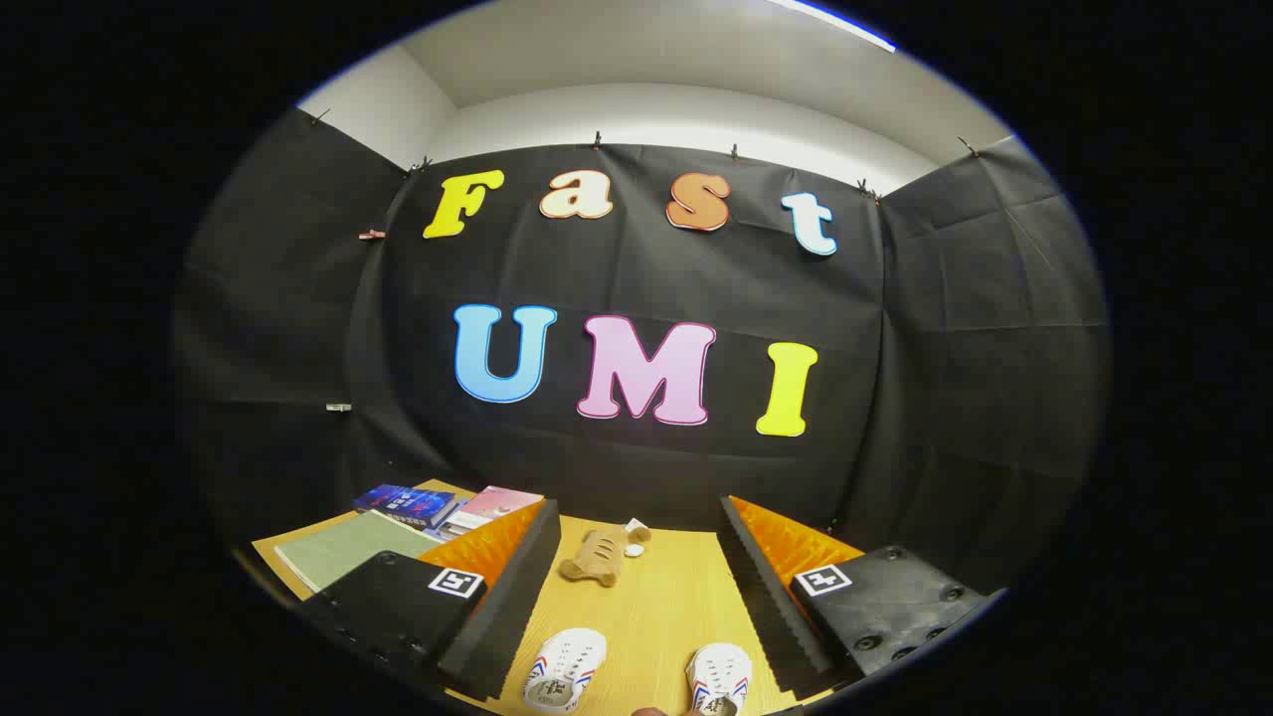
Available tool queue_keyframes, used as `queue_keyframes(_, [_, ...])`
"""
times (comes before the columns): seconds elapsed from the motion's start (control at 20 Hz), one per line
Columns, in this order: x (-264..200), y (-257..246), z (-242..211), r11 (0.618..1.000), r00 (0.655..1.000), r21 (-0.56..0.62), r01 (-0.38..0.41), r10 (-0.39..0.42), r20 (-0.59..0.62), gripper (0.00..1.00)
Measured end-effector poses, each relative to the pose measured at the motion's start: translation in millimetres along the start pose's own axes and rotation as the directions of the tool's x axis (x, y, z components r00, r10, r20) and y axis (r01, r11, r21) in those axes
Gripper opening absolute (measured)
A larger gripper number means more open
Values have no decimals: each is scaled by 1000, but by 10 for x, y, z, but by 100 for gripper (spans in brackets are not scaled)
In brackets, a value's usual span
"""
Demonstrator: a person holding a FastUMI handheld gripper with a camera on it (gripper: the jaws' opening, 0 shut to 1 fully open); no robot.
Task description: Open the storage box then place both shoes into the box .Put the left shoe in first, then the right shoe, with the right side of both shoes facing outward in a uniform manner.
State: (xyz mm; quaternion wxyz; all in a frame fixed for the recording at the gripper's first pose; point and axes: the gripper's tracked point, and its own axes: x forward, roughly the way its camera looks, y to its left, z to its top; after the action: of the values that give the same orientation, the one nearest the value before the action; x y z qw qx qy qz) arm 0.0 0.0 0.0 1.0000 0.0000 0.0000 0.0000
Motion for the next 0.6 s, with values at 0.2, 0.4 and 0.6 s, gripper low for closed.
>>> queue_keyframes(0.2, [-9,-17,14,1000,1000,9,14,-14,10,97])
queue_keyframes(0.4, [-5,-32,28,999,1000,28,21,-21,11,97])
queue_keyframes(0.6, [4,-3,-13,1000,1000,13,15,-15,7,97])
